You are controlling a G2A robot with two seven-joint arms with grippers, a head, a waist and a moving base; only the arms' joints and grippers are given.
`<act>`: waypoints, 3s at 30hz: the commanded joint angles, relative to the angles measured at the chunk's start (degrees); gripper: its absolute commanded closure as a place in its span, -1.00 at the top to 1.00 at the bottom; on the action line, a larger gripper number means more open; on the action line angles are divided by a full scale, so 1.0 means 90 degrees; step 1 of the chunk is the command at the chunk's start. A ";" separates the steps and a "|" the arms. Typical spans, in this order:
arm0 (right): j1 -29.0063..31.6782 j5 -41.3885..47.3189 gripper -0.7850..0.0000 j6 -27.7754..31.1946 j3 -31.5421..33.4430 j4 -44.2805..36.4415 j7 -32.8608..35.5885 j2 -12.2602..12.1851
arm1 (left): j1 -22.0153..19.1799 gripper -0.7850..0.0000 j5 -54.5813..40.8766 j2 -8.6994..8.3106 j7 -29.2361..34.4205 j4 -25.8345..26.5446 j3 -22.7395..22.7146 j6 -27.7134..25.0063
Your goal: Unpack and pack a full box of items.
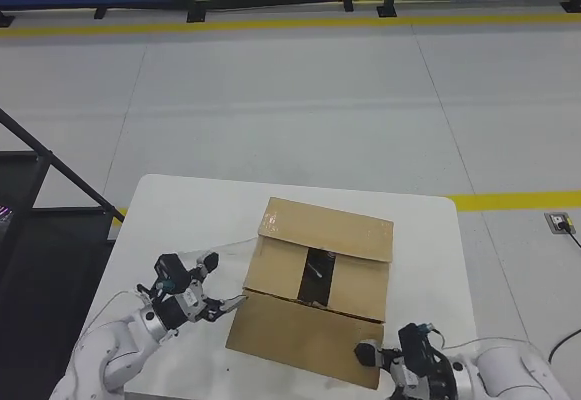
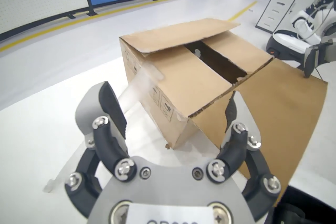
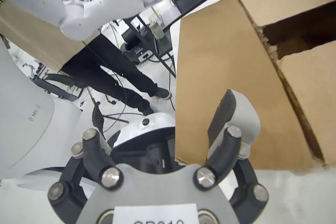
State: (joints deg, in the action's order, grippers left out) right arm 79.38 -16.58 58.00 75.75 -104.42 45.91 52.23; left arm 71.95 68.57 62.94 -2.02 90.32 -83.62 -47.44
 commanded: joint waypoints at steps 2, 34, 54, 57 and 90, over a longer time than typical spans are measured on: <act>-0.0129 -0.0172 1.00 0.0000 -0.0164 0.0037 -0.0424 -0.0014 | -0.0062 1.00 0.0122 -0.0025 0.0254 -0.0162 0.0074 -0.0218; -0.1346 0.2678 1.00 -0.2422 -0.1194 0.0994 -0.1238 0.0134 | -0.0145 1.00 0.0582 -0.0062 0.0468 -0.0450 0.0468 -0.0006; -0.2488 0.3560 1.00 -0.3266 -0.1510 0.2505 -0.2332 0.0558 | -0.0295 1.00 0.0776 -0.0122 0.0159 -0.0727 0.0602 -0.0097; -0.2566 0.3426 1.00 -0.3176 -0.1436 0.2502 -0.2800 0.0610 | -0.0322 1.00 0.0753 -0.0129 0.0161 -0.0762 0.0615 -0.0091; -0.5397 0.1480 1.00 -0.4463 -0.2833 0.5381 -0.4600 0.1800 | -0.0624 1.00 0.0516 -0.0151 0.0241 -0.1002 0.0981 -0.0088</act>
State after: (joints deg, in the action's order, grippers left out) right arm 30.29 -3.75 15.80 49.66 -55.12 4.36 68.51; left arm 66.23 73.31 61.62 0.69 80.96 -74.58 -48.44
